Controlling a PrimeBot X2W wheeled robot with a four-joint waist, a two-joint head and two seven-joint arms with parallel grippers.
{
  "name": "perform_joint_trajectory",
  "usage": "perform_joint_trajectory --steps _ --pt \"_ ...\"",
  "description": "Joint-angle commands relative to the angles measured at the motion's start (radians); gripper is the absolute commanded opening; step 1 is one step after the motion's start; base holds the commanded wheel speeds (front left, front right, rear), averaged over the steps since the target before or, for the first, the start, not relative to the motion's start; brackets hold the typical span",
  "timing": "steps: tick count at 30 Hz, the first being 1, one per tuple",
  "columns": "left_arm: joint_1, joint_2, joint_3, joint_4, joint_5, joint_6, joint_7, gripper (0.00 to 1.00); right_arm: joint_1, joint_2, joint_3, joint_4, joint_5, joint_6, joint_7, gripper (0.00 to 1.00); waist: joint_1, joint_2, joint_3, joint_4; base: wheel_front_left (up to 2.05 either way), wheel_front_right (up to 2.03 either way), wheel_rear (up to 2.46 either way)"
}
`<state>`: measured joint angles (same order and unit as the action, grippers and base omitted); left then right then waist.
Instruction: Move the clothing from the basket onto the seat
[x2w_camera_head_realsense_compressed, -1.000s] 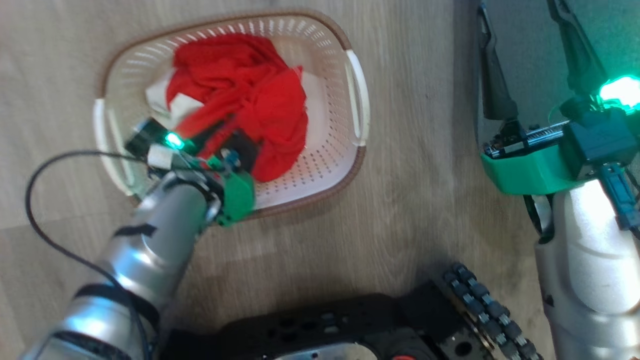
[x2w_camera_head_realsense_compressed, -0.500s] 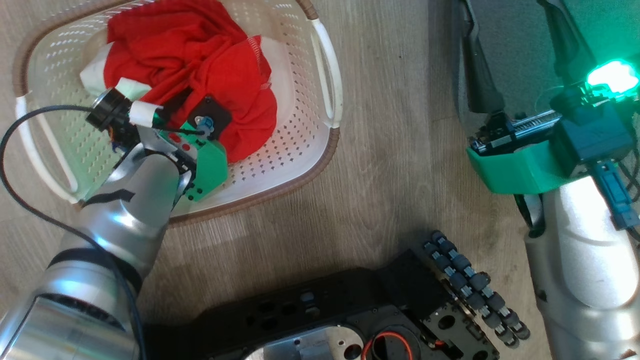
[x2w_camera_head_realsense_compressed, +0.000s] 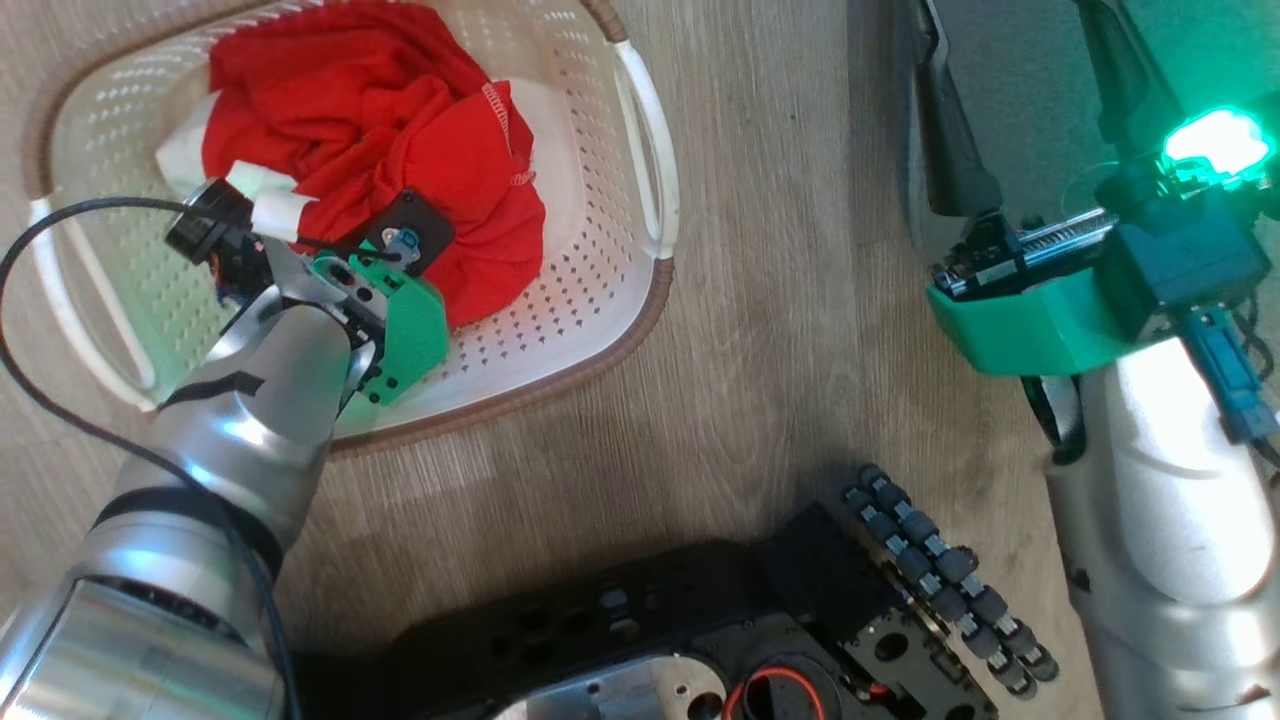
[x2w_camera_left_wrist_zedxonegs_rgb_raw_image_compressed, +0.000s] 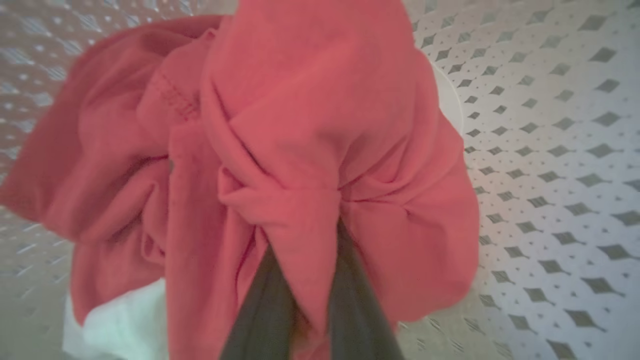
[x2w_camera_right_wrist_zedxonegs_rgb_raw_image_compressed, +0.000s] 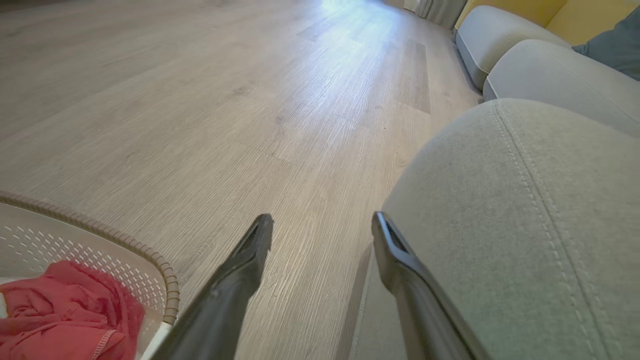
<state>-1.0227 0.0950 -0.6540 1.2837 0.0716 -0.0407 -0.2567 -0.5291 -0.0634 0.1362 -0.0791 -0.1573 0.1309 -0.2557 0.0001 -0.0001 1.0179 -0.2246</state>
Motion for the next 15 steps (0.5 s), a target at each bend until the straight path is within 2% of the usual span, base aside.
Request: perform_joint_trajectory --steps 1,7,10,11,15 --pt "0.039 0.013 0.009 0.001 -0.011 0.005 -0.005 0.00 0.021 0.013 0.011 -0.020 0.004 0.000 -0.006 1.00 -0.0001 0.0001 -0.020 0.006 0.00 0.00 0.00" --pt "0.085 -0.007 0.017 -0.015 -0.047 0.006 -0.005 0.00 0.026 0.013 0.003 0.008 0.000 0.000 -0.006 1.00 -0.0001 0.0001 -0.113 0.027 0.00 0.00 0.00" --pt "0.122 -0.014 0.021 -0.056 -0.064 0.021 -0.005 0.00 0.028 0.013 0.006 0.027 0.018 0.000 -0.006 1.00 -0.0001 0.0001 -0.175 0.042 0.00 0.00 0.00" --pt "0.160 -0.018 0.026 -0.077 -0.080 0.025 -0.005 0.00 0.036 0.013 0.009 0.049 0.048 0.000 -0.006 1.00 -0.0001 0.0001 -0.231 0.053 0.00 0.00 0.00" --pt "0.226 -0.028 0.044 -0.127 -0.118 0.035 -0.005 0.00 0.065 0.013 0.007 0.090 0.158 0.000 -0.006 1.00 -0.0001 0.0001 -0.340 0.085 0.00 0.00 0.00"
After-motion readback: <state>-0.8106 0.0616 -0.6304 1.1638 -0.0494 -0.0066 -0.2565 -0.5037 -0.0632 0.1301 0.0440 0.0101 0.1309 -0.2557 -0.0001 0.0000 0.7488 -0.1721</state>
